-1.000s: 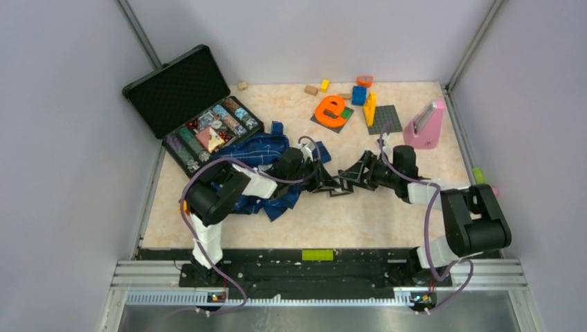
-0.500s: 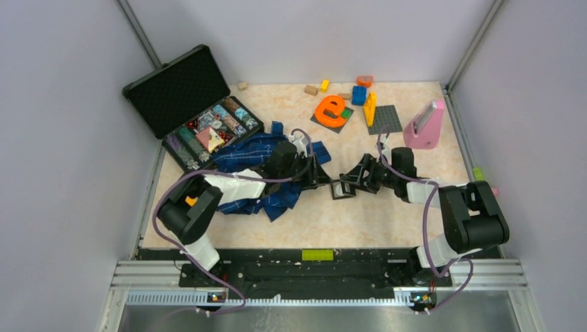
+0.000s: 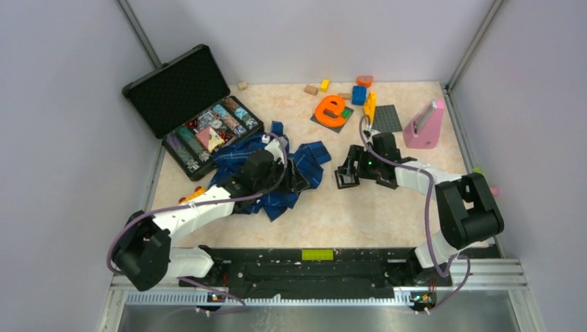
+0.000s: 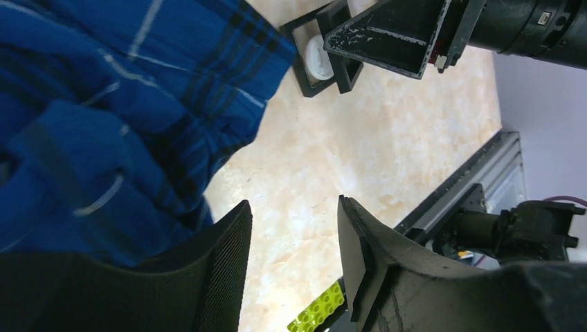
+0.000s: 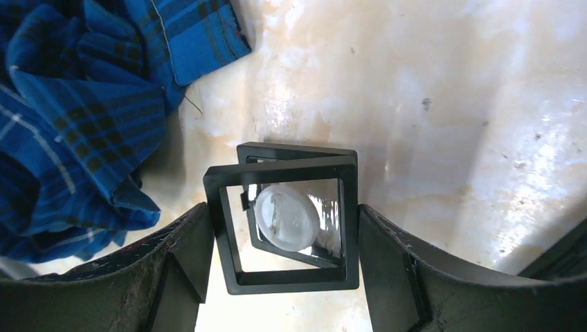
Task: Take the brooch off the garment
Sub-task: Place the brooch box at the center of the board, then reset both arms
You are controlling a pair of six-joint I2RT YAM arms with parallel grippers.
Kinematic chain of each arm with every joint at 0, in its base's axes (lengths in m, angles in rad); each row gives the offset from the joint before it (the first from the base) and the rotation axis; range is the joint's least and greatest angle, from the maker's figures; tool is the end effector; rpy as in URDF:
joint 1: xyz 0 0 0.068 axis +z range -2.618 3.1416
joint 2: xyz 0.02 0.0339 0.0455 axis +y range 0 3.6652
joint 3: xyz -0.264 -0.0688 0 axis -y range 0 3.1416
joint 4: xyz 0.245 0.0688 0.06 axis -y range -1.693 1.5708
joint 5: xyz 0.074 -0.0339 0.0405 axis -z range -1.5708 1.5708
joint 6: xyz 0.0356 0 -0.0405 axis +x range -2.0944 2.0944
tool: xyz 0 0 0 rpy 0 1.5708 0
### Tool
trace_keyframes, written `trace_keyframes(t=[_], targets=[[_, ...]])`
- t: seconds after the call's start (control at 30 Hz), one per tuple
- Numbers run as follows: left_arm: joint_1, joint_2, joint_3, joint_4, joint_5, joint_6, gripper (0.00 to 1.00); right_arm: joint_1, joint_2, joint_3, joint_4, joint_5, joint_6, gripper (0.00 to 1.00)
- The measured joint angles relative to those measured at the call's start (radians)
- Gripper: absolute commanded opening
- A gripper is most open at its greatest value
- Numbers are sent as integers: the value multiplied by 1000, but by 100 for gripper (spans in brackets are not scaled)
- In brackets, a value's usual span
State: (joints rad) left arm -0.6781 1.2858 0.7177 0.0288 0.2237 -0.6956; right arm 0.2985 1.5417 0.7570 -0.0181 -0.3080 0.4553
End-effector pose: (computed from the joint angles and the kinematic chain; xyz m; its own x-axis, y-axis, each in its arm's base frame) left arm 0.2114 -0.1805 0.2298 -0.7940 -0.1628 -0.5857 0.3271 0.6977 -0.6373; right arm 0.2865 0.0994 0.1691 -0.8292 0.1833 -0.5280 -0.1302 0.8554 0.5013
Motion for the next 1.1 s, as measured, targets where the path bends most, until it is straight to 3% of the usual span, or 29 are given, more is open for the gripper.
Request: trace_keyframes(t=[0.2,0.27,0.33,0.43,0.53,0.6,0.77,0.93,1.1], targets=[[17,-79,-49,-56,-61,19,54,81,68,86,-81,155,-52,63],[24,-103,-77,-64,-77,19,55,85,94,124,-103,199,-69,71],[30,-132,-96,-89,-100,19,62,85,119,158,-118,238,-80,97],[40,-203,-116,-115,-145,24,74,85,137,188,-138,273,-106,99],[58,-312,-146,-122,-204,38,94,85,129,193,-149,279,-126,99],[69,-393,-177,-115,-254,59,96,85,107,193,-155,280,-137,99],[78,-590,-304,-79,-452,134,96,85,-91,145,-98,331,-161,99],[80,-756,-442,-13,-691,262,93,77,-477,-127,104,469,-224,99],[101,-865,-668,311,-888,475,97,-12,-738,-405,295,545,-298,99]])
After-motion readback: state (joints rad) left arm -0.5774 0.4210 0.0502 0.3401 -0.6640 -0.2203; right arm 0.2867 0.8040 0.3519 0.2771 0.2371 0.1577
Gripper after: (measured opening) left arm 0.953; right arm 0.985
